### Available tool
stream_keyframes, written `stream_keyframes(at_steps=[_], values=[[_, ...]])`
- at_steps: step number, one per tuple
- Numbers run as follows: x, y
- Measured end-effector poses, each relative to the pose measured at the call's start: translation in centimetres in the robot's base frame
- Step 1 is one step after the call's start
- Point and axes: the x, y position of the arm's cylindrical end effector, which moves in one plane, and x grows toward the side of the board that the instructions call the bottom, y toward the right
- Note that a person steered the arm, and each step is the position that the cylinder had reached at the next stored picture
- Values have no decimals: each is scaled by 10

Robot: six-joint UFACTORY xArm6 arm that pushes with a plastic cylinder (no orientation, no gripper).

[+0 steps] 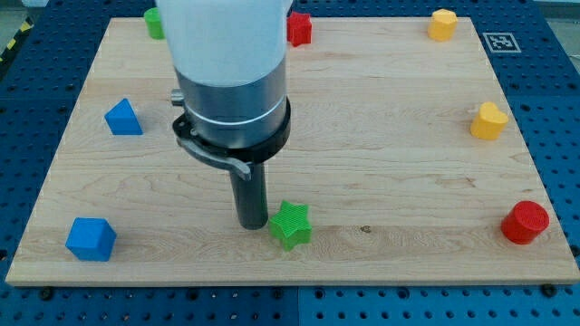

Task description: Slide the green star slightly to the right

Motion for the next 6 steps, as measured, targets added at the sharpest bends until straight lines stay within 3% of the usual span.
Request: stream_keyframes(at_steps=[4, 6], values=[[11, 39], [0, -8]])
